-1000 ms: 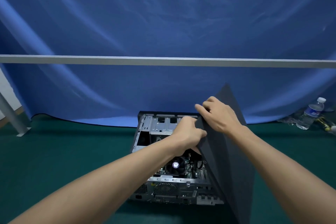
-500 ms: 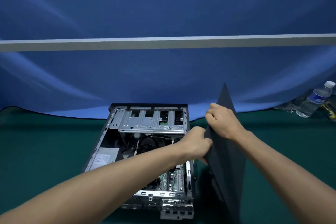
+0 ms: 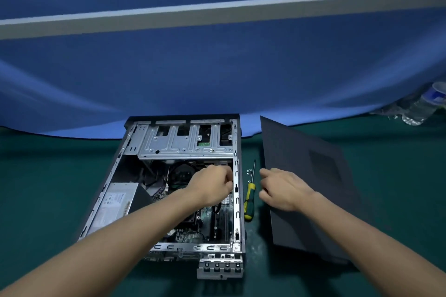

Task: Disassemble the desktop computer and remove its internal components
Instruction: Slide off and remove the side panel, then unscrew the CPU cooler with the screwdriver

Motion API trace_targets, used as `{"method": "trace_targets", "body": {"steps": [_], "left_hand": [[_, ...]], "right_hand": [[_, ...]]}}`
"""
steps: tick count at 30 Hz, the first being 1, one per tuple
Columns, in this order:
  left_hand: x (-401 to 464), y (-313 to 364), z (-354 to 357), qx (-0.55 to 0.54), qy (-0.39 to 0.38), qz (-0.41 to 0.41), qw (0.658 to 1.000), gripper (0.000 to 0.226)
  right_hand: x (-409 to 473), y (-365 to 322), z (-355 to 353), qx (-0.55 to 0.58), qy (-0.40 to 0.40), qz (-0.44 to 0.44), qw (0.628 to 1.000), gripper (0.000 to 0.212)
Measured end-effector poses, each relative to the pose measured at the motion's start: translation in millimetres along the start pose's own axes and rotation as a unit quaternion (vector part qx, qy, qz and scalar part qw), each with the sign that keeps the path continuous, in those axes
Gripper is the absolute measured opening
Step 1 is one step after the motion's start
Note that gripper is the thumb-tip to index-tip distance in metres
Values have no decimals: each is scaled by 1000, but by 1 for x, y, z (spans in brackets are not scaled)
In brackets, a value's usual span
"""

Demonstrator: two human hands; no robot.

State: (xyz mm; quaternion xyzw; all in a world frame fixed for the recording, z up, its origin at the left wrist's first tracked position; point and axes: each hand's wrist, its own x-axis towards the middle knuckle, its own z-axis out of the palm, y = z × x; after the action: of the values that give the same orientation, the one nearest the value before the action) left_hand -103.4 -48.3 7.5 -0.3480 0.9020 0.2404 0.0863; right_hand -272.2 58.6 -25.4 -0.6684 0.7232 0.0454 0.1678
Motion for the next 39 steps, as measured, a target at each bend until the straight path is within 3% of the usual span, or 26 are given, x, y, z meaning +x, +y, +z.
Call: {"method": "trace_targets", "body": {"steps": [9, 16, 21, 24, 28, 32, 39], "left_hand": [[14, -8, 38, 8, 16, -20, 1000, 29], [29, -16, 35, -119, -25, -42, 992, 30], [33, -19, 36, -140, -37, -33, 989, 31], [33, -20, 35, -158, -41, -32, 986, 32], [31, -19, 36, -163, -32, -32, 986, 31], [30, -18, 36, -157, -26, -30, 987, 30], [29, -19, 37, -147, -27, -36, 988, 29]], "right_hand": [[4, 9, 81, -66, -160, 4, 985, 39], [13, 9, 109, -66, -185, -1, 980, 38], [12, 12, 108, -25, -160, -6, 987, 34], [15, 13, 104, 98, -100, 70, 988, 26], [38, 9, 95, 244, -16, 222, 944, 24], [63, -4, 100, 341, -27, 309, 888, 38], [73, -14, 112, 379, -43, 345, 857, 32]]}}
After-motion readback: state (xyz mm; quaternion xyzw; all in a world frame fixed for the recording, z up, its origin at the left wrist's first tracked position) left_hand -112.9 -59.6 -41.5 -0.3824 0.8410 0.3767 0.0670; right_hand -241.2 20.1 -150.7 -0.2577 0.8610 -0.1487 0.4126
